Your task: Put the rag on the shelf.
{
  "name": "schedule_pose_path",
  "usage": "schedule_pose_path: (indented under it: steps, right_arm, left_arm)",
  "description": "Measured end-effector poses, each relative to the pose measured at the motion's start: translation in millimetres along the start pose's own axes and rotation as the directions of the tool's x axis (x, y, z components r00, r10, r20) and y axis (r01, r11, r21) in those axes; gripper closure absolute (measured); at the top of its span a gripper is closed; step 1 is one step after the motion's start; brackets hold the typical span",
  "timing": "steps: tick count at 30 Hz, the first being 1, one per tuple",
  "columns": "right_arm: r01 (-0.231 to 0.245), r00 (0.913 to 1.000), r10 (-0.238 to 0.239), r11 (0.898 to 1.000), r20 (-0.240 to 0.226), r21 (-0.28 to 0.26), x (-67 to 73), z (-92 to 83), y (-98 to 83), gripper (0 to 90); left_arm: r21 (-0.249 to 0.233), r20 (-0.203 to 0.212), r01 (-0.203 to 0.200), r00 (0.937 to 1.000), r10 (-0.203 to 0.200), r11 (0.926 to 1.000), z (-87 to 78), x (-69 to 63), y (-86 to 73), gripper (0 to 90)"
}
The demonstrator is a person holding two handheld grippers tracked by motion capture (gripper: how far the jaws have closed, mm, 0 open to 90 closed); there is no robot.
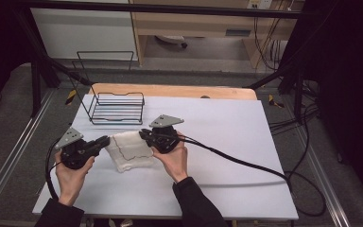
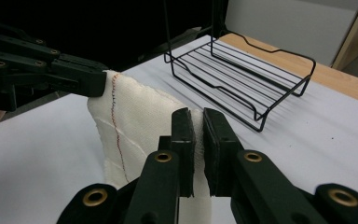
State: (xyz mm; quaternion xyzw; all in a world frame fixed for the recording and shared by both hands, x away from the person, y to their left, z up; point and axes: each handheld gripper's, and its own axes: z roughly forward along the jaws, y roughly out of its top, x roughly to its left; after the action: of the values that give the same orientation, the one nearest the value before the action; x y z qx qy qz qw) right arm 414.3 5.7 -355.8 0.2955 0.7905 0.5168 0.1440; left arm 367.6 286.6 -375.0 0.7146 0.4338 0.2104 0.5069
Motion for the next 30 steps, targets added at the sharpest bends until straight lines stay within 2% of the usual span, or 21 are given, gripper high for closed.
schedule_pose_path:
  steps: [8,16,24,30]
  right_arm:
    - [-0.003,1.0000,0.003,0.999,-0.001,-0.035,0.6,-9.0,6.3,83.3]
    - [-0.013,0.9999,0.013,0.995,-0.006,-0.100,1.8,-18.8,13.9,83.3]
    - [-0.018,0.9998,0.019,0.981,0.002,-0.193,0.5,-29.1,23.8,83.4]
    - [-0.016,0.9999,0.017,0.971,0.001,-0.239,-0.2,-34.7,29.8,83.4]
  left_arm:
    - [-0.024,0.010,-0.013,0.9999,0.013,0.9996,-4.4,-3.7,10.1,83.5]
    - [-0.060,0.020,-0.028,0.9994,0.030,0.9978,-12.1,-5.6,25.5,83.5]
    - [-0.104,0.023,-0.045,0.9986,0.047,0.9935,-14.2,-8.1,38.4,83.5]
    - [-0.155,0.023,-0.054,0.9981,0.058,0.9864,-18.1,-10.5,47.1,83.5]
